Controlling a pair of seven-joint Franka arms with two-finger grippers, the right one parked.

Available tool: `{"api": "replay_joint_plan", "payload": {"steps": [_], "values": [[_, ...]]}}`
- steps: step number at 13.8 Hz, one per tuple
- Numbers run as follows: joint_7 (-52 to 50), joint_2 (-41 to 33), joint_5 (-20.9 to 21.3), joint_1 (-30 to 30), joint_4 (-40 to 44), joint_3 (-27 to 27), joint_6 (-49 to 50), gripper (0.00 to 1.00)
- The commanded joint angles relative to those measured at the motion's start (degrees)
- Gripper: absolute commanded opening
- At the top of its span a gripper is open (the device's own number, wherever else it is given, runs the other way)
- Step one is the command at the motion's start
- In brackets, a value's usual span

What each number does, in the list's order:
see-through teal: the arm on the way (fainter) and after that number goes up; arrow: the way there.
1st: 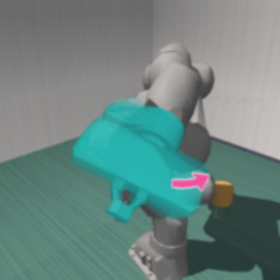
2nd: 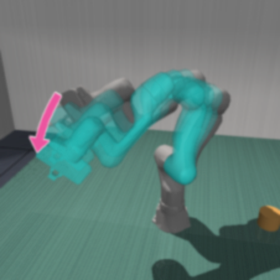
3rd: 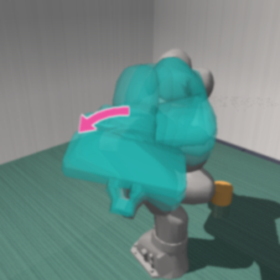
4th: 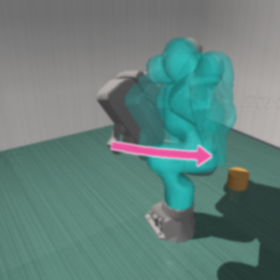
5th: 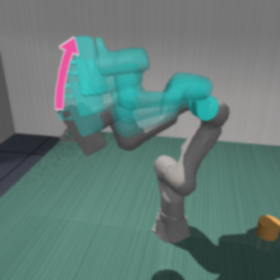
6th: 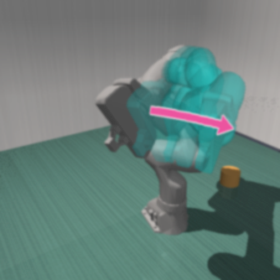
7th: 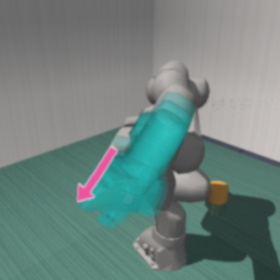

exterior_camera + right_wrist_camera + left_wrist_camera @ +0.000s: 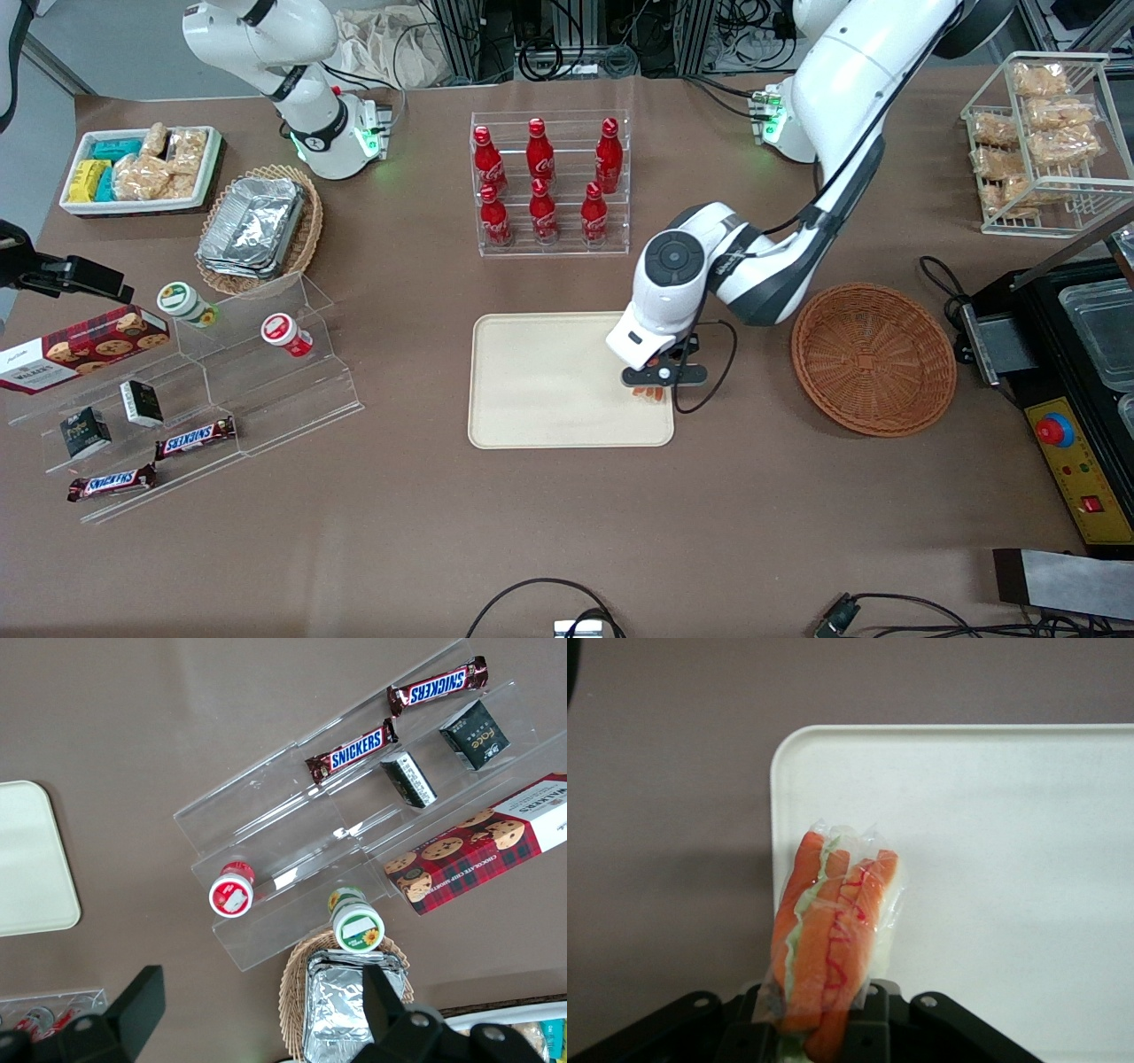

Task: Place sandwich from basket to tray
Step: 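Lower the sandwich onto the tray and open the left gripper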

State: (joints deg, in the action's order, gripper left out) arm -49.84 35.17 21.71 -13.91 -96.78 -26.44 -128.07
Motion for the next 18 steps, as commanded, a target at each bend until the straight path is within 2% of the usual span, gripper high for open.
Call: {"api": "replay_joint_plan", "payload": {"steps": [1, 8, 11, 12, 13, 14, 16, 18], "values": [[-1.7, 3.5, 1.9, -1.7, 4.1, 0.3, 1.5, 0.26], [-2.5, 6.6, 3.7, -2.4, 4.9, 0.3, 1.5, 0.26], [-3.3, 7.3, 5.0, -2.4, 4.9, 0.3, 1.5, 0.3], [-3.4, 7.5, 5.0, -2.4, 4.9, 0.3, 1.4, 0.38], [-3.4, 7.5, 5.0, -2.4, 5.0, 0.3, 1.4, 0.59], [-3.2, 7.5, 5.0, -2.4, 5.0, 0.3, 1.4, 0.75], [-3.0, 7.3, 5.0, -2.4, 5.5, 0.4, 1.5, 0.87], [-3.0, 6.8, 4.9, -2.0, 5.8, 0.4, 1.8, 0.87]]}}
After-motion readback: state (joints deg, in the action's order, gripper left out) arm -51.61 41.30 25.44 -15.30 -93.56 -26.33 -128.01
